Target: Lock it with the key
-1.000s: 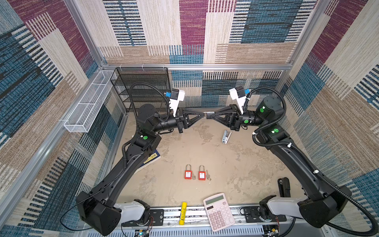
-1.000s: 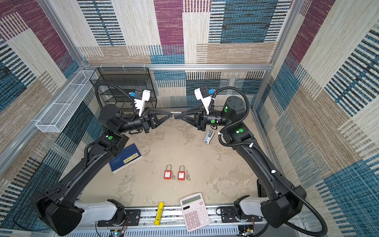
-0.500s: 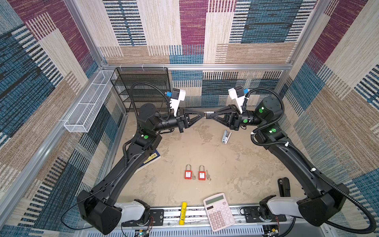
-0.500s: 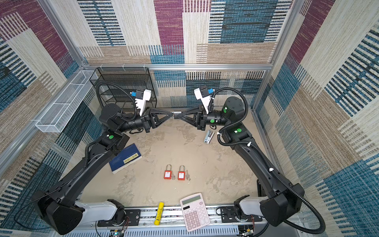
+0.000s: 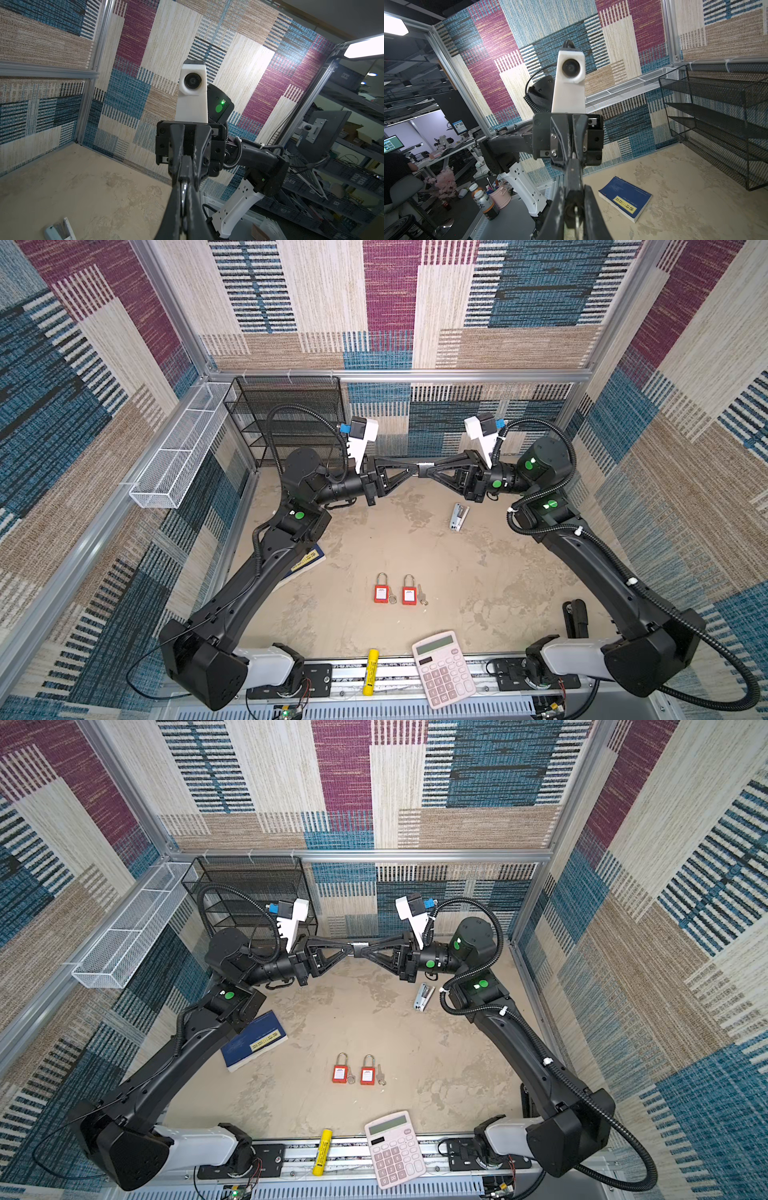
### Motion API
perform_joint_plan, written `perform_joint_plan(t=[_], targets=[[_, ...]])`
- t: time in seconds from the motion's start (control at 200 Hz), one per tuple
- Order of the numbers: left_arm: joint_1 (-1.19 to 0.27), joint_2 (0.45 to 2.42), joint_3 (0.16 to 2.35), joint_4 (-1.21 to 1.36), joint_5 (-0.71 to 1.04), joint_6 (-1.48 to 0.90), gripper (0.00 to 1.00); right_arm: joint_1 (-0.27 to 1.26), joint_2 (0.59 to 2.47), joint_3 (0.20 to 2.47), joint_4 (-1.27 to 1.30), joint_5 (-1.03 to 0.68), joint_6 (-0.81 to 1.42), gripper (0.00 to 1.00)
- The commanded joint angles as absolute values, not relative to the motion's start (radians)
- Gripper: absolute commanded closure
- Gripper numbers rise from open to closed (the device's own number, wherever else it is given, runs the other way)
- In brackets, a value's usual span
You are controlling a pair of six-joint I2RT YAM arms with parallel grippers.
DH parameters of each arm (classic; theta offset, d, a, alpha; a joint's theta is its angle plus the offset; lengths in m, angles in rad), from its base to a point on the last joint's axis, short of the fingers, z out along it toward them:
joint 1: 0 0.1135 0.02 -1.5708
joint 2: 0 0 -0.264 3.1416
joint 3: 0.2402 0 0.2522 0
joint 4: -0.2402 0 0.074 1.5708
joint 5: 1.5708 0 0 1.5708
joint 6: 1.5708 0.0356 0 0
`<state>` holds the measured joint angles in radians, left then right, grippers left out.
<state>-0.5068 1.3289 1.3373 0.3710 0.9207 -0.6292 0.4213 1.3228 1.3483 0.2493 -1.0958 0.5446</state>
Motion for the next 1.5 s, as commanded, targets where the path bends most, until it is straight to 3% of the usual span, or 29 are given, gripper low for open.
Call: perform_joint_plan(t=[0.0, 0.336, 0.381, 0.456, 0.756, 0.987, 1.132, 1.377, 1.493], targets=[[-0.528, 1.335, 1.336, 0.398, 0.944, -0.626, 1.0, 0.435, 1.332, 1.354, 0.259, -1.119, 0.552, 1.0], [-0.52, 1.307, 1.348, 0.313, 0.923, -0.58, 1.0, 0.413, 1.312, 1.364, 0.198, -1.089, 0.511, 1.0], [-0.514, 1.303, 1.345, 0.315, 0.918, -0.59, 0.89, 0.405, 1.306, 1.36, 0.198, -1.087, 0.513, 1.0], [-0.504, 1.293, 1.324, 0.35, 0.903, -0.615, 0.81, 0.391, 1.3, 1.351, 0.198, -1.09, 0.517, 1.0], [-0.497, 1.285, 1.288, 0.433, 0.906, -0.673, 0.66, 0.383, 1.292, 1.342, 0.195, -1.092, 0.52, 1.0], [-0.498, 1.294, 1.292, 0.427, 0.909, -0.663, 0.62, 0.384, 1.303, 1.341, 0.231, -1.114, 0.555, 1.0], [-0.503, 1.307, 1.298, 0.429, 0.911, -0.67, 0.64, 0.39, 1.307, 1.335, 0.261, -1.121, 0.575, 1.0], [-0.507, 1.308, 1.3, 0.43, 0.916, -0.666, 0.99, 0.39, 1.307, 1.339, 0.244, -1.118, 0.561, 1.0], [-0.506, 1.312, 1.3, 0.431, 0.914, -0.666, 1.0, 0.39, 1.307, 1.339, 0.239, -1.117, 0.556, 1.0]])
